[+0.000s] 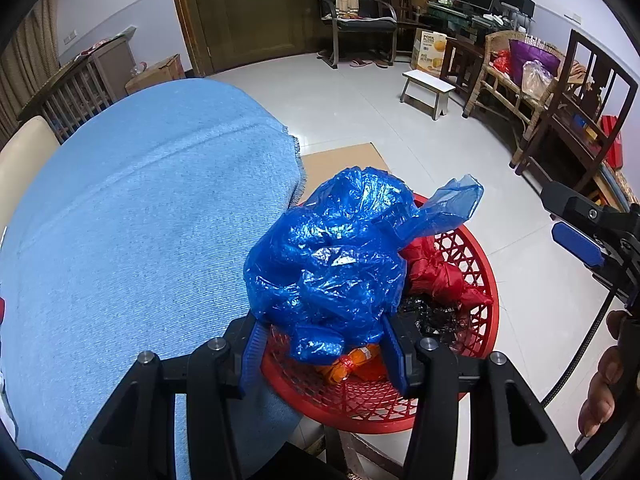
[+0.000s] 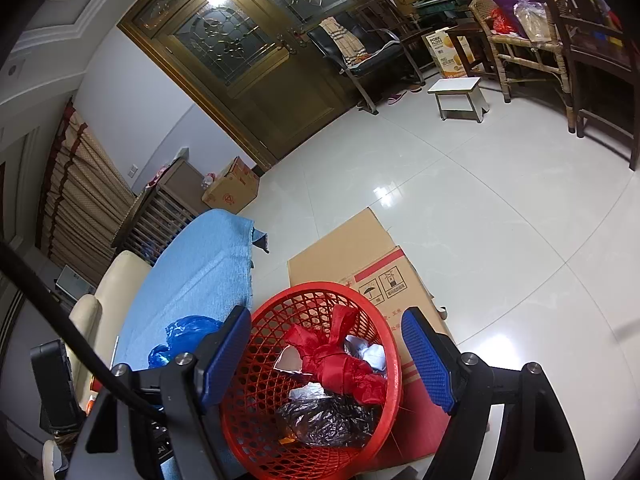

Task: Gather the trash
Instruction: 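Open right gripper over basket while left lowers blue bag into it, then open the left gripper to drop the blue bag into the basket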

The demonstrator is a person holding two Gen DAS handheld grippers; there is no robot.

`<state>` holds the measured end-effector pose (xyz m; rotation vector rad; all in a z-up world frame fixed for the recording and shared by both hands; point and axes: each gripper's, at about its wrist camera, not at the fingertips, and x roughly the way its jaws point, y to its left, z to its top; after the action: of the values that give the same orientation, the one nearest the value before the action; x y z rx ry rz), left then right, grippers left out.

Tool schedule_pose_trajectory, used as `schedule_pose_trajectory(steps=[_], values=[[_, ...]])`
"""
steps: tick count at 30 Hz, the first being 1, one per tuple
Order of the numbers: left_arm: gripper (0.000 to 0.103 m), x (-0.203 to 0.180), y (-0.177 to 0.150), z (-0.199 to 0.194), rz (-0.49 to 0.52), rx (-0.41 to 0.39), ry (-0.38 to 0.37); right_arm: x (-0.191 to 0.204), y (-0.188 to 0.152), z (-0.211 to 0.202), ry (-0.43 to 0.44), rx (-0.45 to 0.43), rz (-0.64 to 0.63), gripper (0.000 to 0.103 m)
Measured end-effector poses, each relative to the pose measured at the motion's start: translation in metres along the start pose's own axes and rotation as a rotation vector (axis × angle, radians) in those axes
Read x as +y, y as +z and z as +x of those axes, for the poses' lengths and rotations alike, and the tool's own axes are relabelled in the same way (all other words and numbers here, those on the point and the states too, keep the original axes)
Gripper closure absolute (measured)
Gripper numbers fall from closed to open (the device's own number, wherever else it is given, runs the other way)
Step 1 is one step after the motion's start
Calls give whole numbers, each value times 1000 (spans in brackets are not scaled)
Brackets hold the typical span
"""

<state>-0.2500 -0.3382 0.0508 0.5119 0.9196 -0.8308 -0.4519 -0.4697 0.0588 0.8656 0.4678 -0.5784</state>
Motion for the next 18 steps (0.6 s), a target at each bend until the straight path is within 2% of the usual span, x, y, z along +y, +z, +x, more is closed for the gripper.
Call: schedule_pose_trajectory(steps=[9, 14, 18], values=[[49, -1, 0, 13, -9, 24, 15, 0, 1, -1, -1, 0, -1, 23], [31, -5, -1, 24, 3, 67, -2, 1, 1, -3, -3, -5, -6, 23], [29, -7, -2, 19, 17, 54, -6, 5, 2, -6, -6, -7, -16, 23]])
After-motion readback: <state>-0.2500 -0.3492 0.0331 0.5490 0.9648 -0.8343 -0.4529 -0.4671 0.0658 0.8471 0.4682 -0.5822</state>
